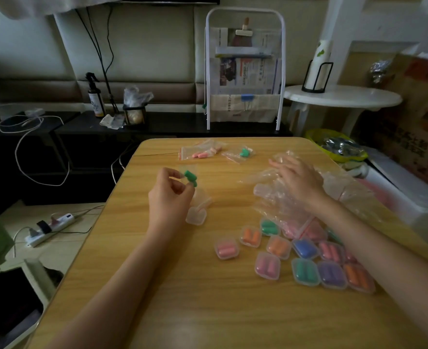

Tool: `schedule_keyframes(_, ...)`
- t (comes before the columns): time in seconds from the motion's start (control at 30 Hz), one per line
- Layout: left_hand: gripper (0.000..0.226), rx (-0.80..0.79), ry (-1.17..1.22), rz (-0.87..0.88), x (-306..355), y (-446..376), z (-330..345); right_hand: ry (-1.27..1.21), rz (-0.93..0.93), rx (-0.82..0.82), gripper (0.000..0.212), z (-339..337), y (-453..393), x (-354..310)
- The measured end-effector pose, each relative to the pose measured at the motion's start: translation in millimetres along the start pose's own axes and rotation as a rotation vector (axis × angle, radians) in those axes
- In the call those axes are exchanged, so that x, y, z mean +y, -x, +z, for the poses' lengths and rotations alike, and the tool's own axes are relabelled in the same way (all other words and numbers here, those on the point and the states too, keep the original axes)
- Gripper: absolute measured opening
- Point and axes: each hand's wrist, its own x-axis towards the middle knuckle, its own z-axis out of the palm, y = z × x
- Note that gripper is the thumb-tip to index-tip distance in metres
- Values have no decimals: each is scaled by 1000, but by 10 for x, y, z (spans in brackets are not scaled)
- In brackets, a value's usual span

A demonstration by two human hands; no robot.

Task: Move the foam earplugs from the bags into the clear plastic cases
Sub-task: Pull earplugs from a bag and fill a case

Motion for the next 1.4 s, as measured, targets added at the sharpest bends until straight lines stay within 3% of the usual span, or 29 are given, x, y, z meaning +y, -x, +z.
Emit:
schedule_keyframes(0.1, 21, 13, 18, -14, 6, -1, -9, 219, -216, 134, 37, -73, 68, -119)
schedule_keyframes(0.2, 17, 27, 21, -18, 3, -8, -10, 548, -356, 61, 33, -98, 166, -296)
schedule_keyframes(0.33, 10, 16, 32, -33, 11, -2, -17, 700, -372, -37, 34, -2, 221, -386)
schedule_keyframes(0.4, 9, 13, 38, -35, 10, 1, -27, 641, -321, -60, 36, 33, 203, -365)
schedule_keyframes(0.53, 8, 19, 47, -45, 1, -7, -36, 98, -127, -40, 20, 49, 86, -263)
schedule_keyframes(0.6, 8, 11, 43, -43, 2, -9, -30, -40, -79, -72, 13, 43, 50, -214)
schedule_keyframes(0.7, 9, 0, 45, -40, 1, -8, -24, 16, -113, -115, 19, 54, 76, -215)
schedule_keyframes(0.93, 9, 27, 61, -48, 18, -4, -36, 514, -261, 23, 14, 90, 155, -496)
schedule_keyframes(1.0, 9, 40, 72, -54, 10, -12, -43, 471, -240, 36, 14, 92, 126, -563)
schedule_keyframes(1.17, 10, 85, 129, -92, 14, -32, -55, 100, -211, 26, 18, 140, 40, -694)
schedule_keyframes(1.33, 5, 97, 214, -132, 29, -30, -59, 29, -293, -224, 9, 390, -17, -771)
schedule_keyframes(1.4, 5, 86, 252, -139, 30, -30, -68, -21, -301, -232, 17, 334, -31, -777)
